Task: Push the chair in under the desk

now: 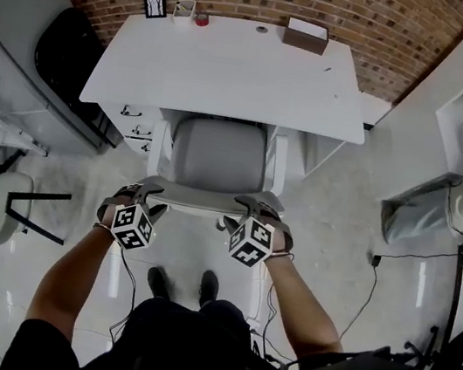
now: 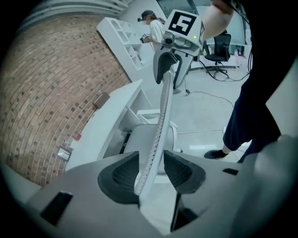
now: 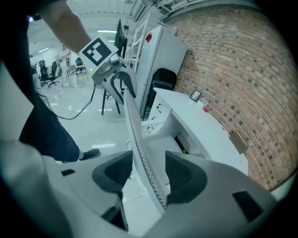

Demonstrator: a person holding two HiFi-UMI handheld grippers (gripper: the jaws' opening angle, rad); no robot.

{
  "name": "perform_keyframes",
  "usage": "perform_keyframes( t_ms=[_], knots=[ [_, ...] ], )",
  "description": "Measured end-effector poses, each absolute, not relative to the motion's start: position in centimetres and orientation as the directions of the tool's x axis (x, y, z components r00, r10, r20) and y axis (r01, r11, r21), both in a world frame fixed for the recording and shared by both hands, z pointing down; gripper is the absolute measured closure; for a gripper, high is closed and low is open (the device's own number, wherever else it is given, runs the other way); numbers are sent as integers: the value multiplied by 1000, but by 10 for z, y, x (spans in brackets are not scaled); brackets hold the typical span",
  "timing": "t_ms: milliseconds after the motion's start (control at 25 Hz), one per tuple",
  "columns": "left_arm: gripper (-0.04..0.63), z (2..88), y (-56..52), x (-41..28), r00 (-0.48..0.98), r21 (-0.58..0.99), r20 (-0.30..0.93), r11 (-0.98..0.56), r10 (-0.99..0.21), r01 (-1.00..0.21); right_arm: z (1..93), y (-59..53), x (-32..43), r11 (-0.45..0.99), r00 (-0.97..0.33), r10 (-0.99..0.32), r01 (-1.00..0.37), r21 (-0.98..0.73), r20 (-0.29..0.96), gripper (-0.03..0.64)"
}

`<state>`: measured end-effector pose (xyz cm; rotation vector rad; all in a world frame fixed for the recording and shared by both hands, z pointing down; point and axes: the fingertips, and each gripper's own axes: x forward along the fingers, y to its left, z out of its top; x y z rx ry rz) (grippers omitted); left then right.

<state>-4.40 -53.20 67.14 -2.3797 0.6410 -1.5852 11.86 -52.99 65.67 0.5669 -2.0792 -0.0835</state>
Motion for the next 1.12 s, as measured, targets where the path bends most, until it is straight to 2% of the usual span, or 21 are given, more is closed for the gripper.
perform_keyframes(
  t_ms=[80,240,480,680,880,1000,1120],
  knots=[
    [423,657,-527,-46,387,-386,777,-862,-496,-330,642,-528,117,867,-465,-464,-413,279,753,390],
    [434,622,-521,-52,498,-281,662,-801,-560,-528,609,-528,113,797,-490,-557,-541,267,671,438],
    [445,571,-517,-66,575,-188,506,-733,-643,-653,566,-527,110,677,-471,-672,-703,218,571,456],
    [508,512,-515,-101,567,-105,297,-616,-769,-781,521,-531,104,500,-410,-791,-861,94,454,530],
    [586,468,-502,-134,531,-24,188,-544,-827,-839,480,-521,85,432,-405,-850,-902,4,337,581],
    [588,448,-492,-151,527,65,123,-523,-841,-850,460,-514,71,407,-405,-872,-912,-51,276,601],
    [588,436,-483,-164,510,94,109,-501,-853,-860,444,-511,64,380,-376,-894,-924,-32,242,607]
  ],
)
